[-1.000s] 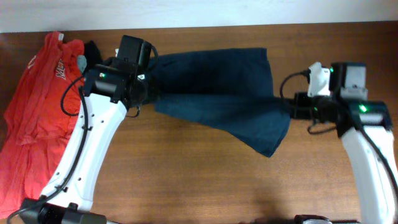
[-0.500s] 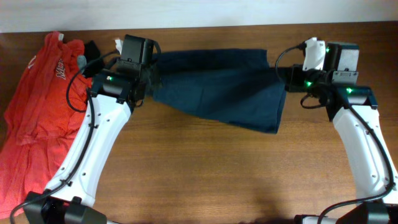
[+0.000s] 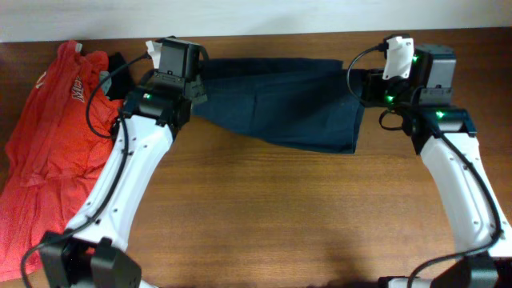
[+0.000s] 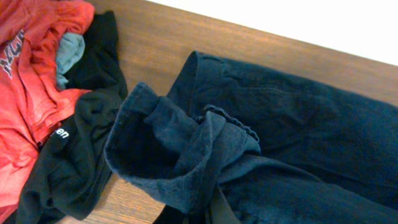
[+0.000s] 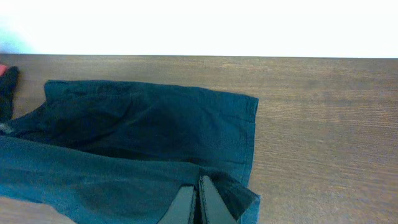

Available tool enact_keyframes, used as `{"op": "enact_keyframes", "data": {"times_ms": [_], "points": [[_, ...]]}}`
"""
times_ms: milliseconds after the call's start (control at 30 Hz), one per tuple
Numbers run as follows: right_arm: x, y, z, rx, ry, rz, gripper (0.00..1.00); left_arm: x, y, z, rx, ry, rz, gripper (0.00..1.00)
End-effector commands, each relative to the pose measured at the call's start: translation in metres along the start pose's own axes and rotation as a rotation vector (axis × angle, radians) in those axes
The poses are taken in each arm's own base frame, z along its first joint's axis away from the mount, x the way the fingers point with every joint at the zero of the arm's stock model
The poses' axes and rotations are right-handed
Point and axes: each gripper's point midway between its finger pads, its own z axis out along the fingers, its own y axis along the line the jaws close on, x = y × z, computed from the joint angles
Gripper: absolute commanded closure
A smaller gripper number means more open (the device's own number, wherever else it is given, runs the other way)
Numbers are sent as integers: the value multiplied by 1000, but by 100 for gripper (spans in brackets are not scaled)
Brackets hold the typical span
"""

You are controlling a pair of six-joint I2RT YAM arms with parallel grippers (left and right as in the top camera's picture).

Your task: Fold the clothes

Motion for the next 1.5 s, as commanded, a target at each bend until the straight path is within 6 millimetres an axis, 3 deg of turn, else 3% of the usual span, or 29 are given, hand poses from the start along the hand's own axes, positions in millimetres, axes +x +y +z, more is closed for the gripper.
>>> {"op": "enact_keyframes", "data": {"times_ms": [0,167,367,733,967,1100,1133,1200,1233,1300,1467], "points": [[2,-17,19,62,15,2,96,-1,18,22,-106,-17,0,99],[11,-27,48,69,25,5,96,-15,11,48,-114,-90,-22,99],[7,-41,77,100,-23,-7,96,-39,-10,89,-69,-229,-87,99],[11,-58,124,116,-96,-23,96,-44,-39,159,4,-384,-163,82],[24,-66,150,116,-107,-15,96,-51,-48,174,36,-476,-155,73],[16,-66,153,115,-152,-25,95,-60,-51,175,55,-535,-165,73],[13,-67,153,114,-168,-28,85,-62,-52,175,59,-550,-161,69],[2,-66,151,114,-214,-39,1,-64,-53,175,60,-564,-155,52],[-5,-65,150,113,-240,-45,1,-64,-53,175,59,-562,-151,42],[-13,-65,147,112,-276,-53,1,-63,-52,176,46,-559,-110,34],[-16,-64,147,109,-288,-37,1,-51,-51,182,4,-506,8,30]]}}
